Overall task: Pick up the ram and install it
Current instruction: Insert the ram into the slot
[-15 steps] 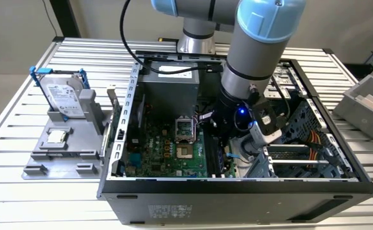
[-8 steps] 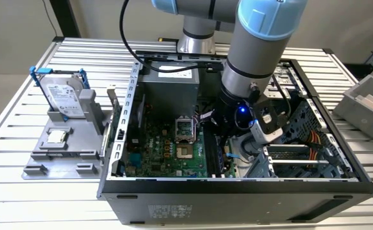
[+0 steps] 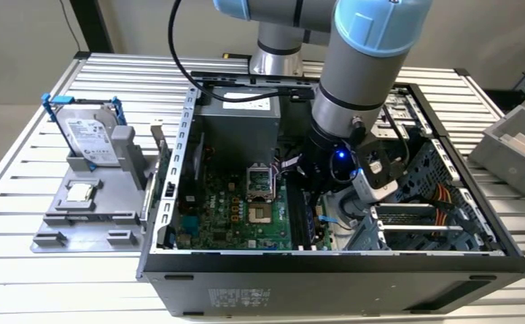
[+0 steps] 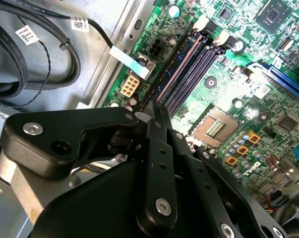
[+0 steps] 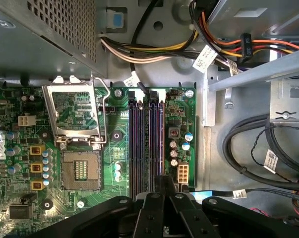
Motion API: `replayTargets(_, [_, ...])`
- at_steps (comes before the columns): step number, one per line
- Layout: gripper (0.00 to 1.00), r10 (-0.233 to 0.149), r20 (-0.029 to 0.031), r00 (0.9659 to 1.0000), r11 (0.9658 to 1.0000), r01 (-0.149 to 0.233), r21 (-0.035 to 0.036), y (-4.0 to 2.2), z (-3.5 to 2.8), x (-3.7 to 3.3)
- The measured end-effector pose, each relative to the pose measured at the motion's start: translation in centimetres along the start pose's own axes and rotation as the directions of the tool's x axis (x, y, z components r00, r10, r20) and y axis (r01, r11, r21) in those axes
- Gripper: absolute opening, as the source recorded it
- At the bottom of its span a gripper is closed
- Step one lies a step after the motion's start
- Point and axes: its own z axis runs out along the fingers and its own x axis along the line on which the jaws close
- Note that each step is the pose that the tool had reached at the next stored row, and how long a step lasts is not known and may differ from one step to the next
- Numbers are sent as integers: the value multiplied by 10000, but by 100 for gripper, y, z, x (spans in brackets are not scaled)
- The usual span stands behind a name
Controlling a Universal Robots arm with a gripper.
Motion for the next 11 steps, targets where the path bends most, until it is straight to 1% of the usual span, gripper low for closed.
replayTargets(11, [0, 1, 2, 10000, 10000, -1, 0, 0, 0, 1])
